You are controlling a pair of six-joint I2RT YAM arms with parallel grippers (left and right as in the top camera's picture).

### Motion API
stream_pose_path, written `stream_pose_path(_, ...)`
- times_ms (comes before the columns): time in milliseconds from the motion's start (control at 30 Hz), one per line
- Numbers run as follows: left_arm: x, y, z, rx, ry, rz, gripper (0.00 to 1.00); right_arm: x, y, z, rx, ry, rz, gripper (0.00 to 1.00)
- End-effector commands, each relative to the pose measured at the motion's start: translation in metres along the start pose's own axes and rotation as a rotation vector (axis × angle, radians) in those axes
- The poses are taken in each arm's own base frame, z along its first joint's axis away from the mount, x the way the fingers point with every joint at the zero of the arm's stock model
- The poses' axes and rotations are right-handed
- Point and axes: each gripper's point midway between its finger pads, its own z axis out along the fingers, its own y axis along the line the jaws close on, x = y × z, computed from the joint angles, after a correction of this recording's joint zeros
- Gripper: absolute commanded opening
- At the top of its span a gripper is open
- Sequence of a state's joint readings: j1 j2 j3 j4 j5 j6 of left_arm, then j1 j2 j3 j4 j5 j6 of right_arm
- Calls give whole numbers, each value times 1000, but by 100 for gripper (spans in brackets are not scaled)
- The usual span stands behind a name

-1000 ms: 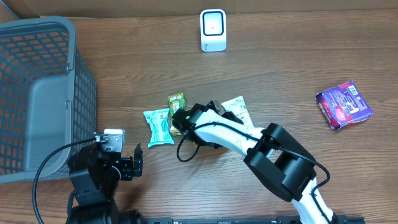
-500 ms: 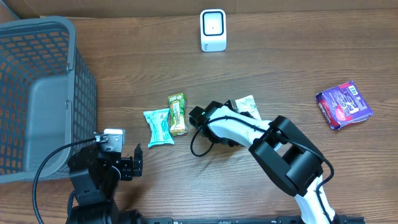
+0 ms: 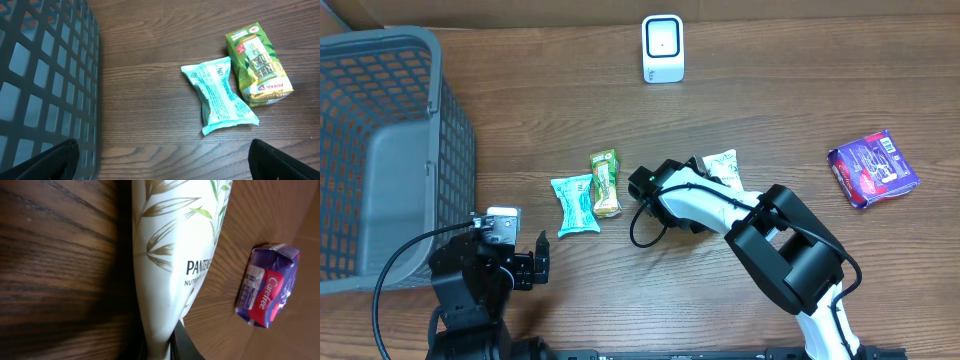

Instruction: Scan the item barcode

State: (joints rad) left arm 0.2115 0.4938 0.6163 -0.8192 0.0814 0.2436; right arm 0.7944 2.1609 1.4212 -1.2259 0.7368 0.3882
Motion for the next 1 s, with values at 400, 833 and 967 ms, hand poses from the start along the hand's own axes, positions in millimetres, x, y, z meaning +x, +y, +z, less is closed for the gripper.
stream_pose_path(400, -1, 2, -1, -10, -5, 16, 100, -60, 25, -155, -1203, -156, 81, 4)
stream_pose_path(833, -1, 2, -1, -10, -5, 16, 100, -74, 16, -106, -1615, -170, 286, 7)
stream_pose_path(967, -1, 2, -1, -10, -5, 16, 99, -65, 34, -85, -1620, -147, 337, 10)
